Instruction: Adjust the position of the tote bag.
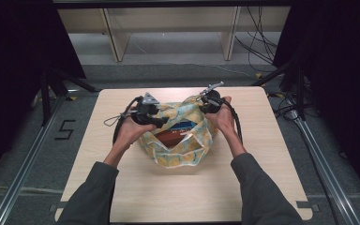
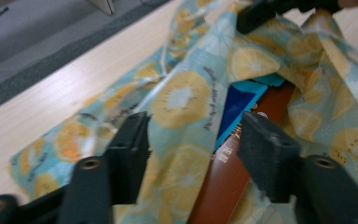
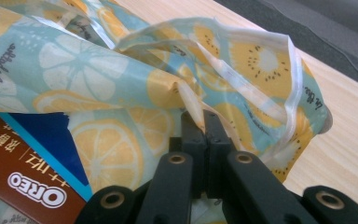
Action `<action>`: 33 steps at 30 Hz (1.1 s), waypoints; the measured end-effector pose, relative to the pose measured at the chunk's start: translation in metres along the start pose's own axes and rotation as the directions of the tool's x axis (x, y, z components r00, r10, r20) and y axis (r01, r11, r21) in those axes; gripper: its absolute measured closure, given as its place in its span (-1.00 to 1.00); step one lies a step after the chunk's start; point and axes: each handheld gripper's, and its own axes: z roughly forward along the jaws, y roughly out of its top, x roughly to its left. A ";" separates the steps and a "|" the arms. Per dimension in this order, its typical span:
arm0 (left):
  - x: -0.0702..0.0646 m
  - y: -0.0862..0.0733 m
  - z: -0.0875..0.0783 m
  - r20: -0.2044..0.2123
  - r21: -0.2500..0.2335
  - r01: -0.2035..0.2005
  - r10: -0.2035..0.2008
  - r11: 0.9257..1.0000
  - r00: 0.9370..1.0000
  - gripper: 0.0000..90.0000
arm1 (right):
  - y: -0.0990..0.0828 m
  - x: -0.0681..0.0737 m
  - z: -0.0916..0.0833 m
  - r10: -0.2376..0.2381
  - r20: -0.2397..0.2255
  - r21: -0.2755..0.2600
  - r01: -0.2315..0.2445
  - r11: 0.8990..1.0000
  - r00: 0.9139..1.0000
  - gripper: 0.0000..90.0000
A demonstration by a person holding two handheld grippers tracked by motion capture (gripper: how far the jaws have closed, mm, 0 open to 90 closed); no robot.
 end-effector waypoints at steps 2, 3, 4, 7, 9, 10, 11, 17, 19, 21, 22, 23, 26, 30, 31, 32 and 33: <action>-0.006 -0.001 0.020 -0.024 0.032 0.012 -0.011 0.999 1.000 -0.22 | -0.002 -0.001 0.001 0.001 -0.005 0.005 -0.001 1.000 1.000 1.00; -0.007 -0.002 0.030 -0.041 0.046 0.006 -0.004 0.999 0.999 -0.24 | -0.003 -0.002 0.002 -0.004 -0.005 0.002 0.005 1.000 1.000 1.00; -0.007 -0.004 0.039 -0.054 0.073 0.003 0.001 0.997 0.999 -0.26 | -0.004 -0.001 0.004 0.003 -0.006 -0.009 -0.003 1.000 1.000 1.00; -0.001 -0.006 0.062 -0.122 0.129 -0.019 0.035 0.991 0.992 -0.06 | -0.006 -0.001 0.006 -0.021 -0.004 -0.030 0.021 0.999 1.000 0.97; 0.005 -0.005 0.068 -0.109 0.114 -0.007 0.020 0.993 0.994 0.39 | -0.006 0.000 0.003 -0.017 -0.034 -0.002 0.017 1.000 0.999 0.86; 0.008 -0.004 0.069 -0.116 0.115 -0.020 0.033 0.993 0.993 0.64 | -0.006 0.002 0.001 -0.013 -0.036 0.000 0.013 1.000 0.999 0.80; 0.011 -0.002 0.069 -0.125 0.117 -0.030 0.044 0.993 0.991 0.83 | -0.006 0.004 -0.001 -0.014 -0.038 -0.021 0.013 1.000 0.999 0.78; 0.039 0.008 0.068 -0.132 0.081 0.045 -0.034 0.996 0.991 0.99 | 0.001 0.018 -0.031 -0.034 -0.108 -0.092 0.024 0.995 0.994 0.62; 0.048 0.010 0.069 -0.139 0.074 0.070 -0.059 0.995 0.988 1.00 | 0.003 0.030 -0.043 -0.058 -0.127 -0.112 0.044 0.993 0.990 0.62; 0.053 0.012 0.070 -0.145 0.078 0.073 -0.061 0.994 0.988 1.00 | 0.003 0.042 -0.048 -0.101 -0.145 -0.128 0.082 0.988 0.984 0.62; 0.054 0.013 0.071 -0.142 0.075 0.075 -0.063 0.994 0.988 1.00 | 0.003 0.052 -0.051 -0.118 -0.155 -0.136 0.097 0.986 0.981 0.65; 0.054 0.013 0.072 -0.140 0.083 0.079 -0.067 0.993 0.988 1.00 | 0.002 0.057 -0.050 -0.163 -0.166 -0.151 0.138 0.979 0.973 0.71; 0.055 0.014 0.075 -0.128 0.092 0.091 -0.079 0.992 0.989 1.00 | -0.004 0.074 -0.037 -0.187 -0.188 -0.075 0.175 0.982 0.964 0.87; 0.058 0.014 0.078 -0.112 0.092 0.109 -0.098 0.990 0.989 1.00 | -0.021 0.079 -0.009 -0.220 -0.217 0.104 0.247 0.964 0.951 1.00; 0.060 0.013 0.079 -0.110 0.088 0.114 -0.104 0.990 0.989 1.00 | -0.027 0.081 -0.006 -0.224 -0.234 0.140 0.261 0.955 0.946 1.00; 0.061 0.012 0.080 -0.100 0.088 0.130 -0.121 0.988 0.988 1.00 | -0.034 0.084 -0.005 -0.211 -0.265 0.181 0.264 0.948 0.941 1.00; 0.063 0.011 0.081 -0.091 0.088 0.146 -0.138 0.985 0.986 1.00 | -0.040 0.085 -0.004 -0.233 -0.285 0.198 0.295 0.935 0.930 1.00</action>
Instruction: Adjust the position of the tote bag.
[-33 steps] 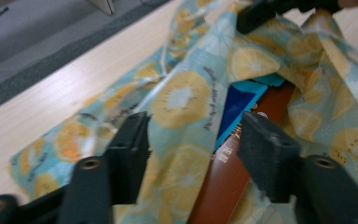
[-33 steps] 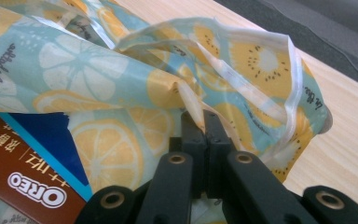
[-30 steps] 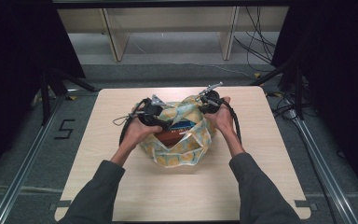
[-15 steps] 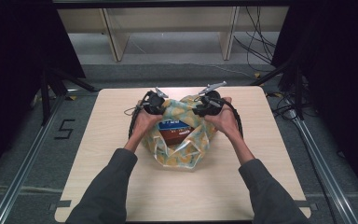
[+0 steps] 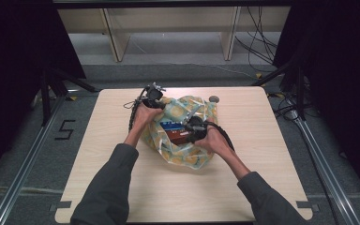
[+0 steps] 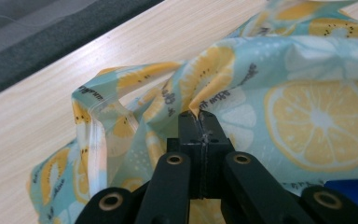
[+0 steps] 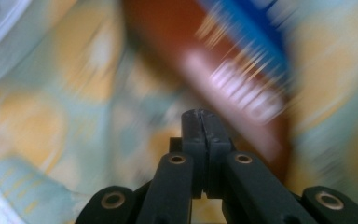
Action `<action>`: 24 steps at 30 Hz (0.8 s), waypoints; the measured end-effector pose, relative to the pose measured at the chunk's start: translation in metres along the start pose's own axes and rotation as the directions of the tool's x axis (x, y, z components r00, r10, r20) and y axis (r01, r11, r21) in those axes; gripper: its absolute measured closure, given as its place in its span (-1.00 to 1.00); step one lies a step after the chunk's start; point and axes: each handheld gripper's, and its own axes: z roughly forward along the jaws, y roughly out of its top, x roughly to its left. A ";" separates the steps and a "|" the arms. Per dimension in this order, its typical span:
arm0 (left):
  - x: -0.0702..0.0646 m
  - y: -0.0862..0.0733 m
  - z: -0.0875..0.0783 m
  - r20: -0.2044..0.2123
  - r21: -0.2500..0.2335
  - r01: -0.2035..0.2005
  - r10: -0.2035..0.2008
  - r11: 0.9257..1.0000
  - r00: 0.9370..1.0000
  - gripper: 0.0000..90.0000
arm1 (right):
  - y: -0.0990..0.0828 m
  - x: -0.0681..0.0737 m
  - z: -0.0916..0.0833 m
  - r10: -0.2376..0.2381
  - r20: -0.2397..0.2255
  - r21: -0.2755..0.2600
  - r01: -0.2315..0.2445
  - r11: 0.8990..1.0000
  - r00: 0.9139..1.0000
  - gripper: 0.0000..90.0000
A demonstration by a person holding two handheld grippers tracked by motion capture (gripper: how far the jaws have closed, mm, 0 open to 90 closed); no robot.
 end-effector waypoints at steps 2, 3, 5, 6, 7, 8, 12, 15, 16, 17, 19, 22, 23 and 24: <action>0.004 -0.002 0.002 0.005 0.001 0.021 -0.021 1.000 1.000 1.00 | -0.013 0.007 0.003 -0.017 -0.016 0.039 0.017 0.999 1.000 1.00; 0.006 -0.003 0.002 0.005 -0.003 0.037 -0.037 0.999 0.999 1.00 | -0.019 0.011 0.004 -0.002 -0.024 0.055 0.004 0.999 1.000 1.00; 0.012 -0.005 0.003 0.018 -0.006 0.070 -0.070 0.998 0.997 1.00 | -0.032 0.016 0.005 -0.016 -0.063 0.051 0.019 0.999 0.998 1.00; 0.013 -0.007 0.004 0.016 -0.004 0.081 -0.081 0.997 0.997 1.00 | -0.038 0.019 0.007 -0.013 -0.073 0.053 0.017 0.998 0.997 1.00; 0.016 -0.008 0.004 0.018 -0.002 0.092 -0.092 0.996 0.996 1.00 | -0.042 0.023 0.008 -0.004 -0.076 0.059 0.009 0.998 0.997 1.00; 0.016 -0.009 0.004 0.021 -0.002 0.105 -0.105 0.994 0.994 1.00 | -0.048 0.027 0.010 -0.019 -0.097 0.059 0.025 0.998 0.995 1.00; 0.018 -0.009 0.005 0.020 0.004 0.111 -0.111 0.994 0.994 1.00 | -0.057 0.033 0.002 -0.032 -0.117 0.033 0.036 0.999 0.993 1.00; 0.016 -0.009 0.007 0.031 0.008 0.106 -0.106 0.994 0.994 1.00 | -0.044 0.029 -0.023 -0.004 -0.057 -0.094 -0.002 0.996 0.998 1.00; 0.014 -0.009 0.007 0.027 0.011 0.096 -0.096 0.995 0.995 1.00 | -0.037 0.026 -0.030 -0.009 -0.013 -0.143 0.007 0.990 1.000 1.00; 0.014 -0.009 0.006 0.036 0.010 0.097 -0.097 0.995 0.995 1.00 | -0.030 0.021 -0.035 -0.026 0.038 -0.184 0.033 0.982 0.999 1.00; 0.013 -0.008 0.004 0.035 -0.003 0.106 -0.105 0.994 0.994 0.99 | -0.018 0.013 -0.039 -0.032 0.075 -0.195 0.046 0.980 0.997 1.00; 0.012 -0.006 0.000 0.038 -0.012 0.096 -0.096 0.995 0.995 0.99 | -0.004 0.001 -0.034 -0.028 0.105 -0.178 0.046 0.983 0.994 1.00; 0.012 -0.006 -0.001 0.044 -0.017 0.100 -0.099 0.995 0.994 0.99 | -0.001 -0.002 -0.030 -0.019 0.098 -0.180 0.037 0.983 0.995 1.00; 0.012 -0.006 -0.002 0.047 -0.021 0.099 -0.098 0.995 0.994 0.99 | 0.002 -0.005 -0.026 -0.025 0.096 -0.163 0.041 0.986 0.995 1.00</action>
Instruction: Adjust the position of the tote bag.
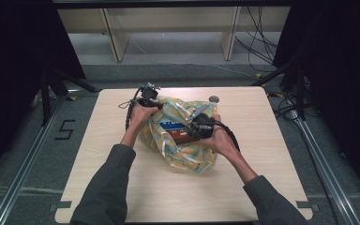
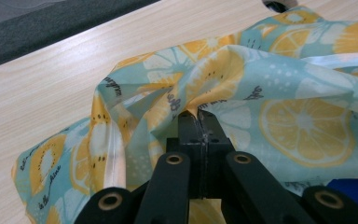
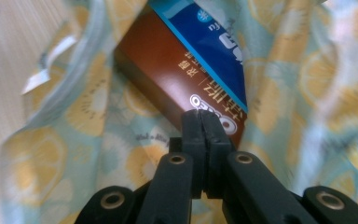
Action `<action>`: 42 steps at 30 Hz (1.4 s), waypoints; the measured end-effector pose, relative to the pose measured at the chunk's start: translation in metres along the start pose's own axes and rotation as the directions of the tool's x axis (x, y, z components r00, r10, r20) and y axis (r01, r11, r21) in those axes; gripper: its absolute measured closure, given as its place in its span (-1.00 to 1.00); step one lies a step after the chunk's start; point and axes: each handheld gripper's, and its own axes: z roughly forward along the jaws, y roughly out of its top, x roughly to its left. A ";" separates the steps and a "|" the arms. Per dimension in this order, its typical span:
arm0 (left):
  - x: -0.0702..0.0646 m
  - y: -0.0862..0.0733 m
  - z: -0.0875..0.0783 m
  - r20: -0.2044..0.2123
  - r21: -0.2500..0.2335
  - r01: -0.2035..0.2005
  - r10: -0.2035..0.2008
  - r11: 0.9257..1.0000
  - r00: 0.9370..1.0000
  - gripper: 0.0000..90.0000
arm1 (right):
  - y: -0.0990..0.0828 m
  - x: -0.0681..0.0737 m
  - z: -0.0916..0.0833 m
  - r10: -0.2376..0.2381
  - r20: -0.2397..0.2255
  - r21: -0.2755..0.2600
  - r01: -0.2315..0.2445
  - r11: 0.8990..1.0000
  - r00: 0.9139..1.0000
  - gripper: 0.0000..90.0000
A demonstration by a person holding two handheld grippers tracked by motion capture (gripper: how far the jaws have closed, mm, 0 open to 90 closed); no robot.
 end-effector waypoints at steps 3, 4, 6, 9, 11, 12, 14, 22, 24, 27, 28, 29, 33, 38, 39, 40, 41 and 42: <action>-0.001 -0.001 -0.001 0.009 -0.008 0.008 -0.008 1.000 1.000 0.99 | 0.004 -0.007 0.012 -0.011 0.052 0.085 0.007 0.996 0.999 1.00; -0.001 -0.002 -0.002 0.010 -0.010 0.003 -0.003 1.000 1.000 0.99 | 0.004 -0.012 0.013 -0.006 0.103 0.101 -0.004 0.995 0.995 1.00; -0.001 -0.002 -0.004 0.023 -0.007 -0.014 0.014 1.000 1.000 0.98 | 0.005 -0.030 0.014 0.004 0.218 0.084 -0.022 0.996 0.976 1.00; -0.006 -0.003 -0.004 0.041 -0.002 -0.036 0.036 0.999 0.998 0.97 | 0.001 -0.061 0.015 0.063 0.319 0.084 -0.094 0.992 0.946 1.00; -0.011 -0.002 -0.002 0.047 0.000 -0.050 0.050 0.999 0.998 0.96 | -0.006 -0.078 0.023 0.107 0.335 0.101 -0.148 0.984 0.936 1.00; -0.013 -0.002 -0.001 0.048 0.002 -0.057 0.057 0.998 0.997 0.96 | -0.010 -0.084 0.027 0.134 0.340 0.116 -0.183 0.976 0.931 1.00; -0.015 -0.002 0.002 0.035 0.022 -0.087 0.086 0.996 0.996 0.95 | -0.019 -0.094 0.033 0.136 0.393 0.128 -0.200 0.971 0.910 1.00; -0.016 -0.005 0.004 0.050 0.013 -0.059 0.058 0.998 0.997 0.69 | -0.037 -0.108 0.010 0.226 0.340 0.032 -0.251 0.967 0.913 1.00; -0.020 -0.005 -0.001 0.058 0.003 -0.068 0.067 0.998 0.996 0.56 | -0.030 -0.103 -0.006 0.246 0.279 -0.034 -0.246 0.969 0.928 1.00; -0.028 -0.003 -0.015 0.060 0.013 -0.093 0.092 0.996 0.994 0.30 | -0.019 -0.091 -0.026 0.243 0.203 -0.098 -0.227 0.969 0.948 0.97; -0.030 -0.002 -0.021 0.052 0.009 -0.090 0.089 0.996 0.995 0.24 | -0.016 -0.086 -0.028 0.252 0.170 -0.130 -0.232 0.964 0.953 0.94; -0.033 -0.003 -0.026 0.041 0.000 -0.082 0.082 0.997 0.996 0.20 | -0.014 -0.081 -0.028 0.238 0.137 -0.147 -0.218 0.965 0.962 0.90; -0.043 -0.013 -0.049 -0.001 0.059 -0.131 0.131 0.990 0.991 0.02 | -0.004 -0.059 -0.024 0.211 0.071 -0.087 -0.205 0.975 0.975 0.63; -0.043 -0.028 -0.051 -0.041 0.154 -0.146 0.154 0.977 0.987 -0.14 | 0.007 -0.041 -0.002 0.153 0.056 -0.064 -0.149 0.987 0.987 0.30; -0.043 -0.031 -0.050 -0.047 0.185 -0.122 0.132 0.975 0.990 -0.19 | 0.009 -0.038 0.003 0.146 0.053 -0.057 -0.143 0.988 0.988 0.24; -0.042 -0.034 -0.047 -0.047 0.197 -0.115 0.127 0.974 0.991 -0.25 | 0.011 -0.035 0.008 0.128 0.057 -0.053 -0.125 0.991 0.990 0.18; -0.041 -0.036 -0.044 -0.048 0.210 -0.108 0.121 0.972 0.992 -0.29 | 0.012 -0.032 0.014 0.088 0.079 -0.046 -0.084 0.995 0.993 0.15; -0.041 -0.038 -0.042 -0.043 0.212 -0.112 0.123 0.971 0.991 -0.33 | 0.014 -0.031 0.018 0.073 0.089 -0.018 -0.072 0.997 0.993 0.11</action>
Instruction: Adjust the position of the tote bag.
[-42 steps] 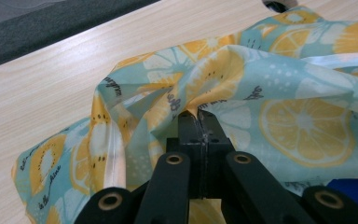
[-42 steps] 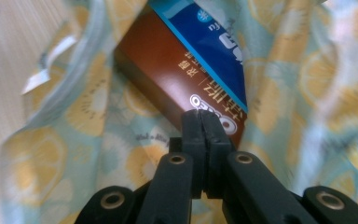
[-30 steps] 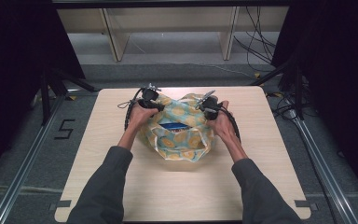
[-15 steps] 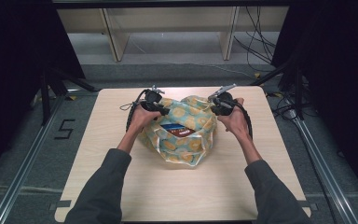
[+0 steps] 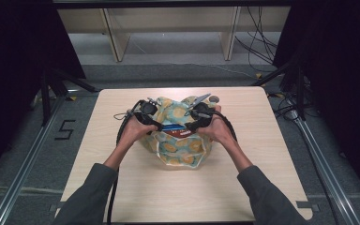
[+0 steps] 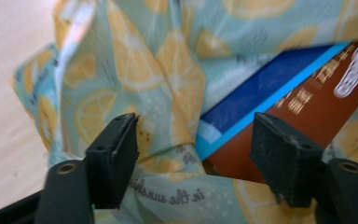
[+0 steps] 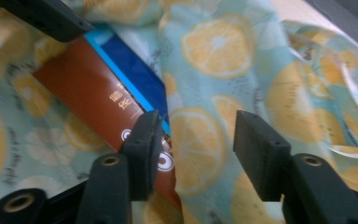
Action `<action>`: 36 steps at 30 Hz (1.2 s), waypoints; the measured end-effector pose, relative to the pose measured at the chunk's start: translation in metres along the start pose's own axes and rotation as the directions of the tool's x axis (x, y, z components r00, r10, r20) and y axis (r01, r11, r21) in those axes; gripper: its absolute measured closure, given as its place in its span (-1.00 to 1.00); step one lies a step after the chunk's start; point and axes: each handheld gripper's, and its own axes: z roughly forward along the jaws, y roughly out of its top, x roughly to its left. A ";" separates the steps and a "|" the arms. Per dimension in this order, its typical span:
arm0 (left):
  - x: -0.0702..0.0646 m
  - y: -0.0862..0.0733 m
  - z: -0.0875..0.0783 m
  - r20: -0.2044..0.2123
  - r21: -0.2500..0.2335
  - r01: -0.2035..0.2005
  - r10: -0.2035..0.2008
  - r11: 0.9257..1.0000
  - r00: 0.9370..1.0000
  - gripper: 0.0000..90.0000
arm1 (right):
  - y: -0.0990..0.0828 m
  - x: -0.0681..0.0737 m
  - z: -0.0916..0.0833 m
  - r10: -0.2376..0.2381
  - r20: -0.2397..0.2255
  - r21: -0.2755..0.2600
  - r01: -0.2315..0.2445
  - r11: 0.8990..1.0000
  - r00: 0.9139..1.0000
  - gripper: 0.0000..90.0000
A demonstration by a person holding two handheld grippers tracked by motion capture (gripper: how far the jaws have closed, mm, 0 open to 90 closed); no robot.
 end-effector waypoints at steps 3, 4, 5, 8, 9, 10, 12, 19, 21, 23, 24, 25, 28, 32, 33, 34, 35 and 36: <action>-0.003 -0.004 0.003 -0.003 -0.020 0.001 -0.001 1.000 1.000 -0.36 | 0.001 0.002 0.014 -0.016 -0.005 0.040 0.017 0.999 1.000 -0.01; -0.006 -0.006 0.003 0.002 -0.029 0.003 -0.003 1.000 1.000 -0.37 | 0.000 0.002 0.018 -0.020 -0.007 0.045 0.020 0.999 1.000 -0.04; -0.009 -0.007 0.002 -0.002 -0.035 -0.010 0.010 0.999 1.000 -0.40 | 0.000 0.002 0.021 -0.014 -0.011 0.058 0.014 0.998 1.000 -0.03; -0.017 -0.012 -0.001 0.000 -0.053 -0.051 0.052 0.997 0.999 -0.45 | -0.001 -0.006 0.025 0.012 -0.034 0.047 -0.010 0.999 0.999 0.34; -0.019 -0.015 -0.002 -0.003 -0.045 -0.064 0.064 0.997 0.998 -0.45 | -0.001 -0.008 0.025 0.038 -0.049 0.038 -0.036 0.999 0.998 0.56; -0.020 -0.018 -0.002 -0.007 -0.031 -0.076 0.076 0.997 0.997 -0.45 | -0.001 -0.011 0.024 0.025 -0.032 0.039 -0.024 0.999 0.999 0.73; -0.020 -0.024 -0.001 -0.017 -0.036 -0.071 0.070 0.997 0.997 -0.45 | -0.002 -0.016 0.023 0.010 0.009 0.042 -0.010 0.999 1.000 0.96; -0.021 -0.048 -0.004 0.005 -0.089 -0.022 0.023 0.996 1.000 -0.44 | 0.001 -0.044 0.016 0.149 0.107 -0.041 -0.145 0.989 0.983 1.00; -0.020 -0.052 -0.004 0.021 -0.059 -0.032 0.033 0.998 0.999 -0.42 | 0.002 -0.057 0.017 0.179 0.122 -0.034 -0.176 0.984 0.976 1.00; -0.020 -0.058 -0.001 0.030 -0.072 -0.017 0.019 0.997 0.999 -0.41 | 0.001 -0.066 0.022 0.190 0.133 -0.025 -0.188 0.982 0.973 1.00; -0.018 -0.059 -0.001 0.044 -0.067 -0.025 0.028 0.997 0.999 -0.39 | 0.000 -0.069 0.026 0.197 0.139 -0.028 -0.195 0.980 0.970 1.00; -0.019 -0.060 -0.002 0.052 -0.060 -0.007 0.010 0.998 0.999 -0.39 | -0.001 -0.070 0.031 0.210 0.142 -0.017 -0.210 0.978 0.967 1.00; -0.018 -0.056 -0.009 0.050 -0.095 -0.012 0.016 0.995 0.999 -0.43 | -0.004 -0.067 0.042 0.182 0.145 0.033 -0.188 0.982 0.973 0.99; -0.017 -0.036 -0.017 0.023 -0.173 -0.033 0.038 0.984 0.999 -0.43 | -0.002 -0.066 0.035 0.215 0.127 0.018 -0.219 0.976 0.968 0.80; -0.018 -0.029 -0.017 0.021 -0.194 -0.039 0.043 0.980 0.999 -0.42 | -0.001 -0.067 0.031 0.205 0.124 0.004 -0.207 0.978 0.971 0.72; -0.019 -0.022 -0.015 0.012 -0.205 -0.052 0.056 0.977 0.998 -0.39 | 0.001 -0.066 0.026 0.200 0.117 -0.022 -0.199 0.980 0.973 0.65; -0.021 -0.016 -0.011 0.006 -0.212 -0.052 0.054 0.976 0.998 -0.34 | 0.002 -0.064 0.020 0.191 0.116 -0.034 -0.188 0.982 0.975 0.63; -0.024 -0.010 -0.008 -0.008 -0.217 -0.058 0.058 0.975 0.998 -0.33 | 0.004 -0.061 0.014 0.187 0.108 -0.041 -0.183 0.982 0.977 0.59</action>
